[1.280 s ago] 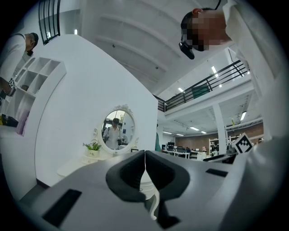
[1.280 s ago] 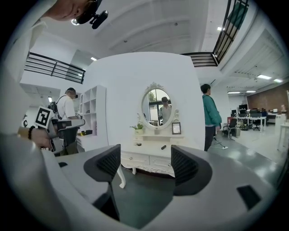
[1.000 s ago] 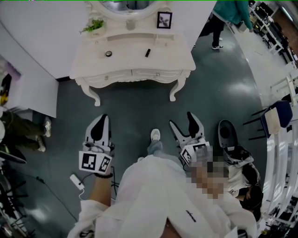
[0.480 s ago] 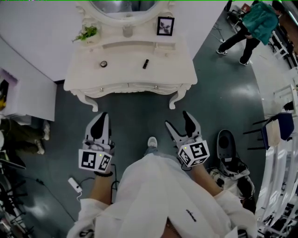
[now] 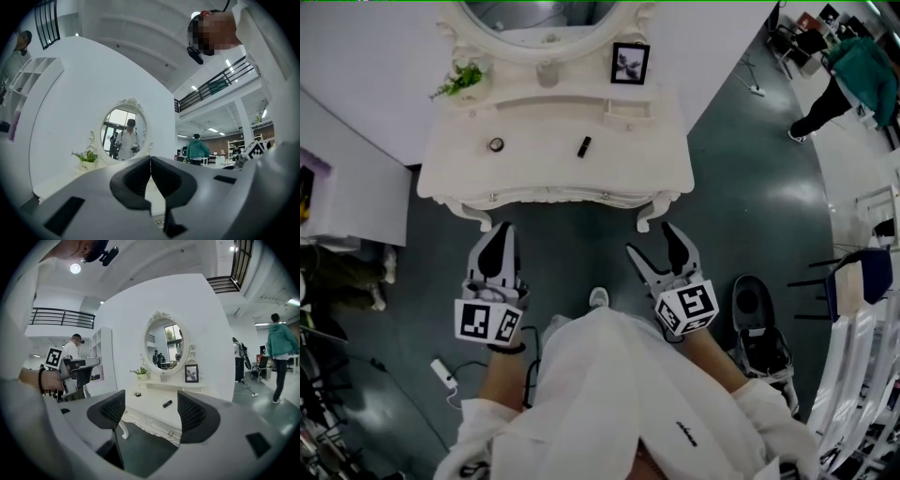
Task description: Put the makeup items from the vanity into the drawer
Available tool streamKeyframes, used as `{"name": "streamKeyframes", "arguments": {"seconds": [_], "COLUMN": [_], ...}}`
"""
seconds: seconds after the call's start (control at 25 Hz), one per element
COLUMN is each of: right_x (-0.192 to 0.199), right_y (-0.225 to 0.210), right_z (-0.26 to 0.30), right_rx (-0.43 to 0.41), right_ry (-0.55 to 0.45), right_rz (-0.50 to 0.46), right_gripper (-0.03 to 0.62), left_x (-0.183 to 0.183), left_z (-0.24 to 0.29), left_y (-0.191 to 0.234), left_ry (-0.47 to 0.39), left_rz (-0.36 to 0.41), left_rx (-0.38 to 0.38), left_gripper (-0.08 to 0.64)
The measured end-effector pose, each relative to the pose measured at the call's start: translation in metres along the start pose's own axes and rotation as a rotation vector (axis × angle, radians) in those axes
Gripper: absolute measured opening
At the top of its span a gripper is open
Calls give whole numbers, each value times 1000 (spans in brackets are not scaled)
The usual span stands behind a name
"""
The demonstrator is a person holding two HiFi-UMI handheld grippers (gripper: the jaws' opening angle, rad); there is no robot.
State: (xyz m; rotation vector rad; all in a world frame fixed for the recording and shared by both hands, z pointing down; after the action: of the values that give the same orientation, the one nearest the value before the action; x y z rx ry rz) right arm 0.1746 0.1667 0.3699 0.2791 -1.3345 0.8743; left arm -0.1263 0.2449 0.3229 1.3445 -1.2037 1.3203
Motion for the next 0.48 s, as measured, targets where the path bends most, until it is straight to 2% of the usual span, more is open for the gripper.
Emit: {"name": "streamKeyframes", "arguments": {"seconds": [0.48], "right_x": [5], "right_y": [-23], "right_z": [32], "right_rx": [-27], "right_ry": [26], "right_rz": [25], "right_gripper": [360], "left_x": [8], "left_z": [35], "left_y": [0], "left_ry": [24], "left_rz": [11], "left_rx": [-2], "left_gripper": [29]}}
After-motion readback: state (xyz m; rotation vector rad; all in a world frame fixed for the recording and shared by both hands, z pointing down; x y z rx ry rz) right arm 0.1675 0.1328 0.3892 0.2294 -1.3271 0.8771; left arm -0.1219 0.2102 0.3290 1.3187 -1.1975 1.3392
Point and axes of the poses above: the fingertips, and each gripper's own axes: z forward along the fingers, y to its left, x out of its underside, the point moved 7 cm from there along -z, backward along the fingers, and after that the axes turned 11 degrees about z, right-handed, at the moved point
